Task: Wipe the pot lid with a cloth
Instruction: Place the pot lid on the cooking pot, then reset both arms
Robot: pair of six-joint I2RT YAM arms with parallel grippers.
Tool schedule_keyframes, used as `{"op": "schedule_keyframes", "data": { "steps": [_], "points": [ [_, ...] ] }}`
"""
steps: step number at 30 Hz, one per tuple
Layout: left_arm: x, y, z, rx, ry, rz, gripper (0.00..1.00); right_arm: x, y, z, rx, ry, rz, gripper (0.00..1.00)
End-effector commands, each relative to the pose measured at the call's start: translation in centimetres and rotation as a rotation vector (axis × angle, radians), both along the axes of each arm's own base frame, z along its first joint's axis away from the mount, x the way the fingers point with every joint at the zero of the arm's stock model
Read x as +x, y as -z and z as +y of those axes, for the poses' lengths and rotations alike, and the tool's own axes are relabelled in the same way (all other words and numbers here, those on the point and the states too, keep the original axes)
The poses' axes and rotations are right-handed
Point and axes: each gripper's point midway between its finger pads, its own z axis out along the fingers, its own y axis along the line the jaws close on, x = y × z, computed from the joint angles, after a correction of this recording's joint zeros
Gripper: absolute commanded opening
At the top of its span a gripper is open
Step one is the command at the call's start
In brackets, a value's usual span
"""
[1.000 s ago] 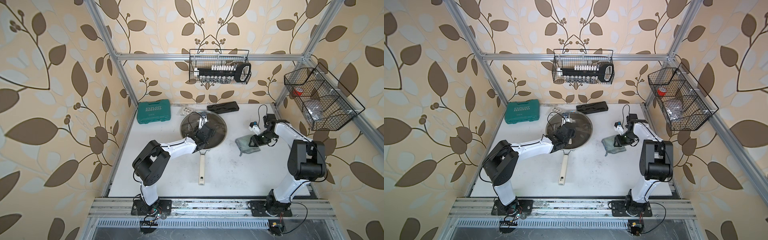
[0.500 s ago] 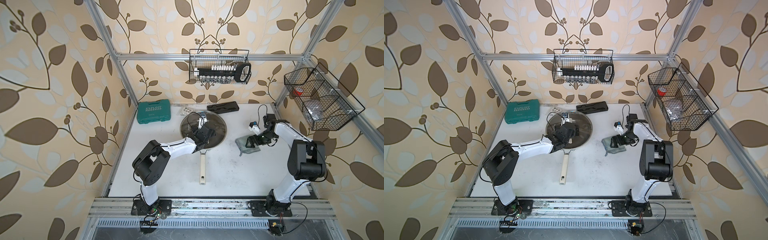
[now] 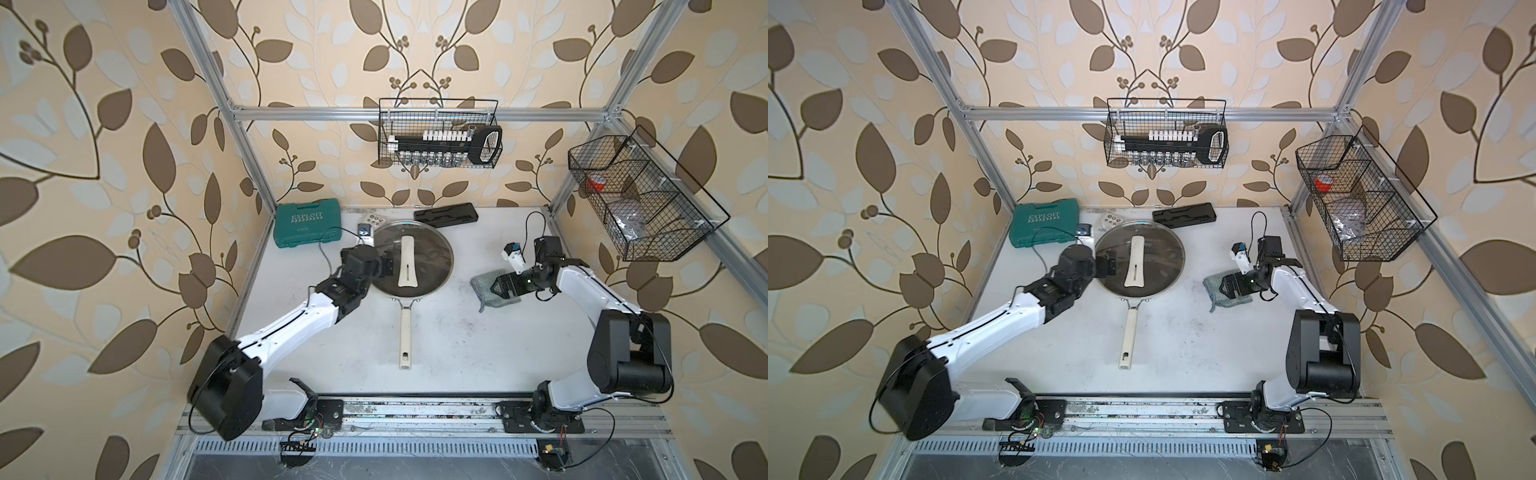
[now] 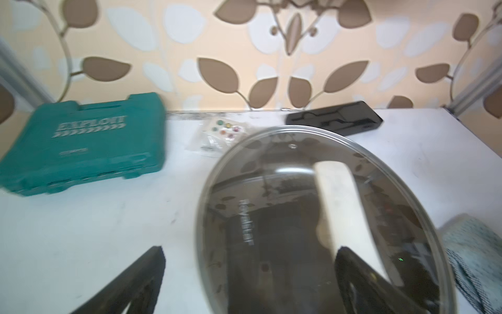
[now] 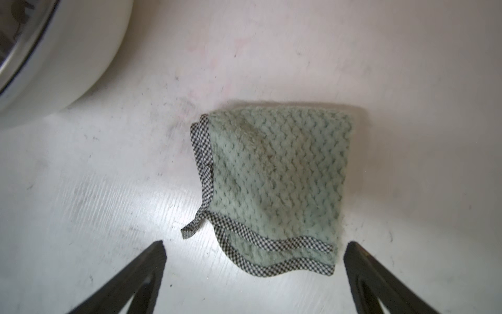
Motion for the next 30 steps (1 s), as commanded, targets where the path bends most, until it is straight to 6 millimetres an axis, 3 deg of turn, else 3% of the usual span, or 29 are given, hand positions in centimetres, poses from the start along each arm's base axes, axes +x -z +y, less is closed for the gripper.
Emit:
{"op": "schedule_keyframes", "data": {
  "steps": [1,6,9,12,17,24,30],
  "points": [
    [-1.8,2.0,3.4,0.015,0.027,-0.002,0.99,3.5,-2.6,-1.5,-0.010,0.130,-0.302,0.99],
    [-3.6,2.2,7.9,0.063,-0.047,-0.124,0.99,3.2,-1.8,-1.5,0.030,0.179,-0.407,0.99],
    [-3.8,3.8,9.6,0.080,-0.081,-0.122,0.99,3.1,-0.3,-1.7,0.025,0.191,-0.441,0.99],
    [-3.6,6.1,11.0,0.119,-0.148,-0.113,0.99,3.2,-1.6,-2.3,0.037,0.231,-0.545,0.99],
    [-2.9,9.2,11.7,0.146,-0.181,-0.087,0.99,2.6,-2.3,-2.4,0.061,0.259,-0.610,0.99],
    [-2.0,11.4,11.0,0.189,-0.129,-0.121,0.99,1.2,-3.3,-2.0,0.082,0.246,-0.703,0.99],
    [-0.9,12.9,11.6,0.162,-0.136,-0.059,0.99,1.7,-3.2,-2.4,0.090,0.284,-0.691,0.99]
  ]
}}
